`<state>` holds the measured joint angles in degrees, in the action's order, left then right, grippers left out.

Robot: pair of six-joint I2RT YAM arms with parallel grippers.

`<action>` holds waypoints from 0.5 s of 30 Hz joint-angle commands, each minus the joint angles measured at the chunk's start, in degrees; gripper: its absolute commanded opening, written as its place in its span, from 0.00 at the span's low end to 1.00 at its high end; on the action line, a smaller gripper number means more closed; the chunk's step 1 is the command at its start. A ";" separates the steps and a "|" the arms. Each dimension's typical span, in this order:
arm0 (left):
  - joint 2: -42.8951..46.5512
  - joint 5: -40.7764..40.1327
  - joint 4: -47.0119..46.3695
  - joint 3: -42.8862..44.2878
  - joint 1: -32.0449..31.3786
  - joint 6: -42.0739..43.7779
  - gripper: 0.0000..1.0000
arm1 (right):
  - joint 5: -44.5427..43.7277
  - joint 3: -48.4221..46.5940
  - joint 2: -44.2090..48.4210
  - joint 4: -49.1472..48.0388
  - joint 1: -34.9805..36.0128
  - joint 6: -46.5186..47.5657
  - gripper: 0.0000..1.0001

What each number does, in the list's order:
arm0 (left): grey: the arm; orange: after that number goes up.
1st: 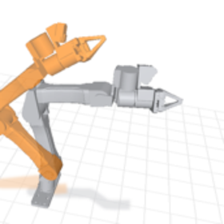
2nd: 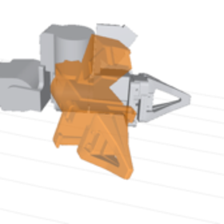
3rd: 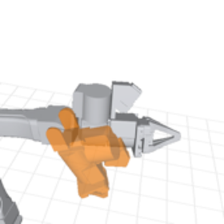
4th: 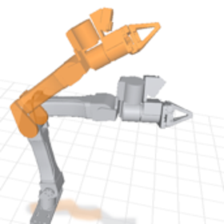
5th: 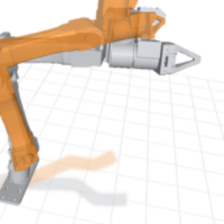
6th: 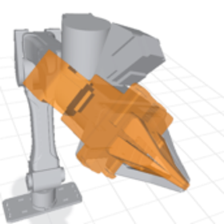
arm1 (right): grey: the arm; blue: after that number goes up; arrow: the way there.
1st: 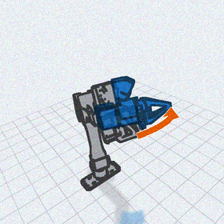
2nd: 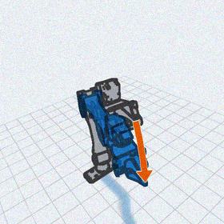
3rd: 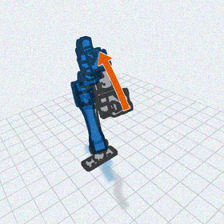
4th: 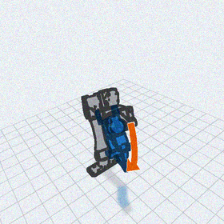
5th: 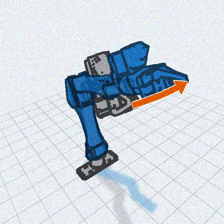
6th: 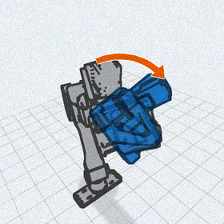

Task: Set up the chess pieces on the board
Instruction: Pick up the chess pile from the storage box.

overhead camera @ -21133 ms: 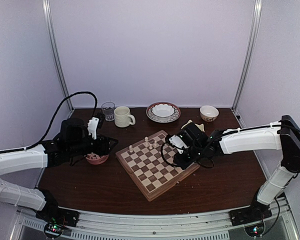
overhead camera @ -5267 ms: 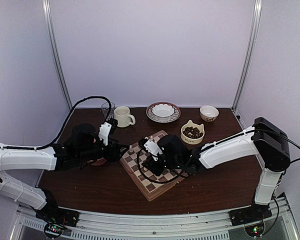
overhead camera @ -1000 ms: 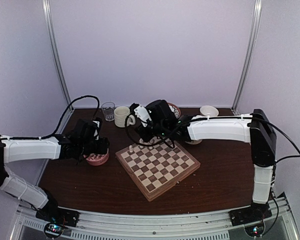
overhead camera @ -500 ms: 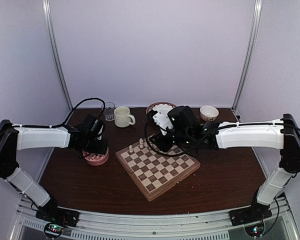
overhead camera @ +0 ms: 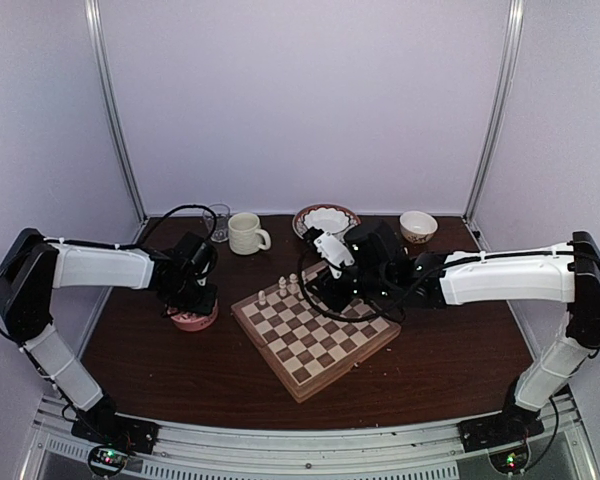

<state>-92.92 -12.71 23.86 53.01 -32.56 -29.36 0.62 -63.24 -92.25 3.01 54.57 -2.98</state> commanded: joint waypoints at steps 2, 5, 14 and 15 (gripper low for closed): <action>-2.09 2.14 1.11 2.45 0.21 1.24 0.32 | -0.36 0.40 1.17 -1.42 0.23 0.15 0.40; -2.76 2.10 1.79 2.92 0.21 1.25 0.29 | -1.58 0.32 0.96 -1.42 0.21 0.27 0.40; -2.21 1.54 2.93 3.05 0.21 0.71 0.22 | -1.51 0.23 0.72 -1.42 0.19 0.26 0.40; -2.34 1.55 2.91 3.10 0.21 0.71 0.21 | -1.50 0.23 0.75 -1.40 0.17 0.26 0.40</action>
<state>-94.96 -12.12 25.85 54.87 -32.45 -28.88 0.14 -63.24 -92.25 2.76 54.57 -2.94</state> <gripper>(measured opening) 0.225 0.404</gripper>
